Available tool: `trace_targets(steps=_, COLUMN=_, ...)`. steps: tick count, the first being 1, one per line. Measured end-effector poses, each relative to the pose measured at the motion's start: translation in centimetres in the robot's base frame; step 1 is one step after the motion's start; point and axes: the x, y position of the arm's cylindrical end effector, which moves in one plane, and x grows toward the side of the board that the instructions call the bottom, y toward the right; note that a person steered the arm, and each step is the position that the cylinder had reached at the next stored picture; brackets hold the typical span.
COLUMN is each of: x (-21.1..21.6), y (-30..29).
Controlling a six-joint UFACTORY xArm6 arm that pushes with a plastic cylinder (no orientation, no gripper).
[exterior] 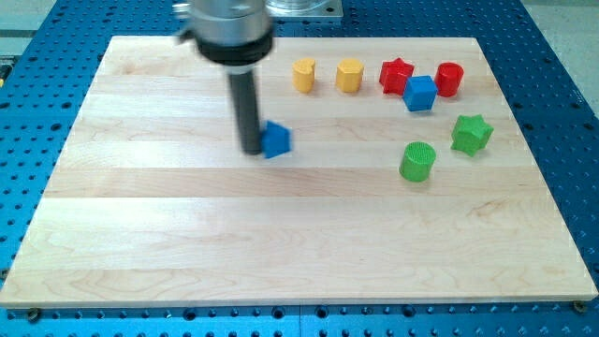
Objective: Push the blue triangle into the blue cube
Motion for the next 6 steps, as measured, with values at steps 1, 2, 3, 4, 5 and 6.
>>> trace_targets(steps=1, x=-0.9, y=9.7)
trace_targets(steps=2, x=-0.1, y=6.6)
trace_targets(steps=3, x=0.3, y=10.2)
trace_targets(steps=4, x=-0.5, y=14.3)
trace_targets(steps=5, x=-4.7, y=17.4)
trace_targets(steps=6, x=-6.8, y=18.4)
